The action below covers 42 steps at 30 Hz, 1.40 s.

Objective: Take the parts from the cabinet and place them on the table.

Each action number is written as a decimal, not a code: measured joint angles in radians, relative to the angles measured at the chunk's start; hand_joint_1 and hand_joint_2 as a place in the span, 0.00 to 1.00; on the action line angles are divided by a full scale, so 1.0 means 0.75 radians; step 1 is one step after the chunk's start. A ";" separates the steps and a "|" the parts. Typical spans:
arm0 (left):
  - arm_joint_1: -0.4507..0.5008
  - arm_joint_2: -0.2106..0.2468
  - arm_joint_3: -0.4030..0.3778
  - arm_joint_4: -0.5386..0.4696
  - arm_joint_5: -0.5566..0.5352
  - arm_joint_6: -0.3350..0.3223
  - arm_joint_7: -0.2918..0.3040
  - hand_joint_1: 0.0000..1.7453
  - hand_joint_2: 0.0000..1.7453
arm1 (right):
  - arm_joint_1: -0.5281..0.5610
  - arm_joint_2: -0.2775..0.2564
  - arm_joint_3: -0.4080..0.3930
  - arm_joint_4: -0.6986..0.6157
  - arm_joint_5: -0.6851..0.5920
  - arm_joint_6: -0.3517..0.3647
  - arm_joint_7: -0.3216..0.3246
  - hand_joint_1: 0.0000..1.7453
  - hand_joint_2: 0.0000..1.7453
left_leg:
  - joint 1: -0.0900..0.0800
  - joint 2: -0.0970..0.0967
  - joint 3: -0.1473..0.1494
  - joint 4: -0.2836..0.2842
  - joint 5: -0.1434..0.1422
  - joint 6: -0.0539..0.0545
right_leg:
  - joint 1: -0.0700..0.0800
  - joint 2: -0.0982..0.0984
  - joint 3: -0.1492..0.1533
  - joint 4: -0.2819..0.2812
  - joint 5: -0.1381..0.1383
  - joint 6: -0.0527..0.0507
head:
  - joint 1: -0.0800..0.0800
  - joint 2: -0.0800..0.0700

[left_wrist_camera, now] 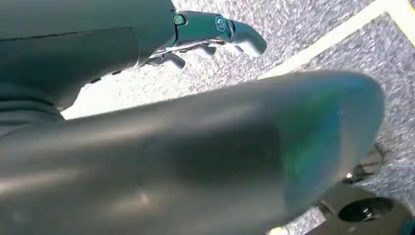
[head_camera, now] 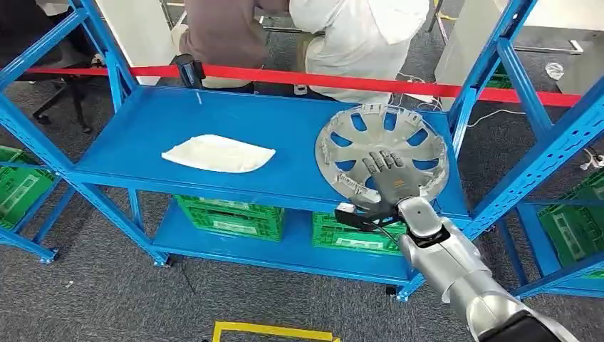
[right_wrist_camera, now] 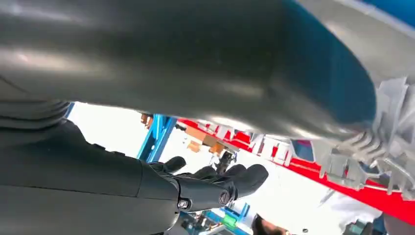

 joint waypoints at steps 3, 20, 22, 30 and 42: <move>0.000 -0.002 0.001 -0.001 0.001 0.000 -0.006 0.00 0.00 | 0.003 0.002 -0.011 -0.007 -0.019 0.001 -0.013 0.00 0.00 | 0.000 -0.002 0.010 0.021 -0.024 -0.013 | 0.000 -0.005 0.114 -0.320 0.188 -0.011 | 0.001 0.000; 0.004 0.003 0.017 0.001 -0.008 0.003 -0.001 0.00 0.00 | 0.048 0.041 -0.089 0.016 -0.215 0.072 0.032 0.00 1.00 | -0.012 -0.003 0.021 -0.001 -0.021 -0.043 | 0.006 0.003 0.130 -0.342 0.175 -0.039 | -0.002 0.001; 0.003 0.003 0.017 0.001 -0.010 0.002 -0.001 0.00 0.00 | 0.050 0.042 -0.091 0.019 -0.222 0.070 0.032 0.00 1.00 | -0.012 -0.003 0.021 0.000 -0.021 -0.043 | 0.006 0.003 0.131 -0.343 0.175 -0.039 | -0.002 0.001; 0.002 0.003 0.022 0.000 -0.012 0.000 -0.005 0.00 0.00 | 0.048 0.041 -0.104 0.035 -0.244 0.081 0.027 0.00 1.00 | -0.012 -0.003 0.021 0.002 -0.023 -0.040 | 0.005 0.002 0.134 -0.347 0.176 -0.037 | -0.002 0.000; 0.000 0.003 0.025 0.000 -0.016 -0.005 -0.012 0.00 0.00 | 0.081 0.047 -0.112 0.040 -0.276 0.073 0.014 1.00 1.00 | -0.012 -0.003 0.021 0.002 -0.025 -0.037 | 0.006 0.002 0.136 -0.350 0.176 -0.034 | -0.002 0.001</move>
